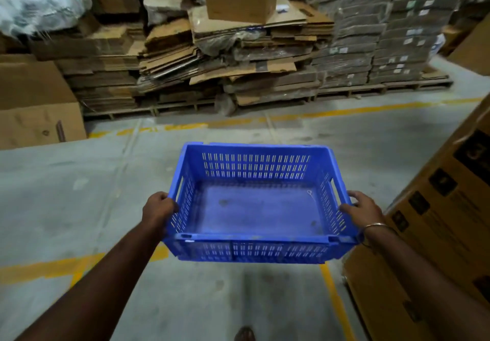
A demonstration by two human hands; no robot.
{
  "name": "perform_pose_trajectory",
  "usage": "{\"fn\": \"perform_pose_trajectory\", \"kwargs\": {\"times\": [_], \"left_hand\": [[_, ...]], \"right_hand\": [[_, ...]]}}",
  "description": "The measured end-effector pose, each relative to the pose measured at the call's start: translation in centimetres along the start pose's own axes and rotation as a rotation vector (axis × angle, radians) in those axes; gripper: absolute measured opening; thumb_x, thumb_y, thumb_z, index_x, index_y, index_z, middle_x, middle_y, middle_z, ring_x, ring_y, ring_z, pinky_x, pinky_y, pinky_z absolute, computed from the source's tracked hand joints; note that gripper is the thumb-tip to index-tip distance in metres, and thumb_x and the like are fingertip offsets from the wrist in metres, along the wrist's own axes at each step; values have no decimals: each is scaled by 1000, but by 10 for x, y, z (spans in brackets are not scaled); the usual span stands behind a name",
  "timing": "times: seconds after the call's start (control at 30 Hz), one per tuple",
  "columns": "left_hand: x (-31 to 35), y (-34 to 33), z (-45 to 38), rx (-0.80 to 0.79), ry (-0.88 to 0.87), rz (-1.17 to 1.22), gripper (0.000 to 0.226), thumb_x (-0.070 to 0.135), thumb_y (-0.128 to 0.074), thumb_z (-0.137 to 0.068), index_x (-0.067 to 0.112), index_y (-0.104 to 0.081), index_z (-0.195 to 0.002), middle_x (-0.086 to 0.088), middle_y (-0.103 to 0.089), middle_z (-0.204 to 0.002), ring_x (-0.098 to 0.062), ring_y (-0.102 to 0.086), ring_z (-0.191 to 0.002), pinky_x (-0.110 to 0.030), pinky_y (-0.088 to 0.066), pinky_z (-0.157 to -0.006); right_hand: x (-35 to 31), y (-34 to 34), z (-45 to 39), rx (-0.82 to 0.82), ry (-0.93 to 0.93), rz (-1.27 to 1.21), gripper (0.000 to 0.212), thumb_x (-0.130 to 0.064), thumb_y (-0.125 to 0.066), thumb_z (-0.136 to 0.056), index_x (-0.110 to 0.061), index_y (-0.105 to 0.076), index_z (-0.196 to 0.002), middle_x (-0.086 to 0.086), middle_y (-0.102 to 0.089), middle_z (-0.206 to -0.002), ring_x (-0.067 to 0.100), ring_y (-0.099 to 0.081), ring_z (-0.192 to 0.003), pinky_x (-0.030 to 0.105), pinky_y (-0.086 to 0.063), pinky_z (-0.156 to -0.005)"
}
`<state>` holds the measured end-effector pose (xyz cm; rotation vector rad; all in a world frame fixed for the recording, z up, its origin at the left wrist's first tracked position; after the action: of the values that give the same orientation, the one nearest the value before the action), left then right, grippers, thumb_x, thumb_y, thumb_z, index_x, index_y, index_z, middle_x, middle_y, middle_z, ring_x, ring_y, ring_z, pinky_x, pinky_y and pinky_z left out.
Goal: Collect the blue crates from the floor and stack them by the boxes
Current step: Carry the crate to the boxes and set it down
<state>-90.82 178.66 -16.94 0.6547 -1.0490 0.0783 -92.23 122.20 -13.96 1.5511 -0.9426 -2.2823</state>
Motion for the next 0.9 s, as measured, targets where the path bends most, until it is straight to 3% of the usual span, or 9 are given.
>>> {"fn": "perform_pose_trajectory", "kwargs": {"times": [0.07,0.2,0.3,0.6,0.77,0.9], "left_hand": [[32,-8,-39,6,-8,-20,32,16,-67,-44,11,-68,-75,-15,-71,-78,-34,-67,-75,-49,-59,-70],[96,-42,-92,-19,-55,-23,32,16,-65,-47,10,-67,-78,-13,-69,-79,-33,-66,-76,-47,-58,-71],[142,-79,-136,-39,-86,-45,27,12,-66,-52,9,-67,-79,-13,-68,-79,-33,-65,-75,-45,-57,-69],[256,-242,-265,-135,-132,-77,32,24,-68,-52,12,-68,-82,-13,-72,-83,-35,-70,-81,-48,-61,-75],[327,-335,-333,-191,-138,-90,32,31,-73,-54,15,-69,-81,-11,-73,-81,-33,-71,-80,-54,-61,-80],[388,-410,-365,-255,-168,-120,32,33,-74,-56,15,-70,-82,-10,-74,-80,-33,-71,-80,-50,-60,-81]], "right_hand": [[-25,-7,-33,26,1,-8,46,-17,-66,-83,-19,-55,-127,12,-66,-96,30,-65,-78,34,-50,-69],[-50,-11,-98,85,-39,-25,47,-18,-69,-80,-18,-56,-125,14,-67,-96,33,-67,-81,46,-56,-80],[-69,-9,-149,115,-55,-33,45,-19,-68,-80,-18,-56,-124,14,-67,-96,34,-67,-82,45,-56,-79],[-85,16,-331,189,-136,-75,41,-20,-68,-80,-18,-59,-120,14,-69,-97,33,-66,-81,39,-53,-76],[-94,50,-428,252,-190,-101,45,-25,-68,-78,-19,-59,-121,15,-69,-104,33,-67,-85,44,-55,-81],[-101,80,-484,289,-226,-126,39,-24,-66,-80,-22,-58,-118,12,-70,-96,31,-66,-81,39,-53,-75]]}}
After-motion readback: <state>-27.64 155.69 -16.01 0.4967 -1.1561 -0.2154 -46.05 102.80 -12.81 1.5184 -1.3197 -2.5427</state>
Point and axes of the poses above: each hand's wrist, its own z-axis away from the middle knuckle, its own y-axis out of the back of the hand, x = y × z, the point moved 8 cm from there along -z, towards the middle knuckle
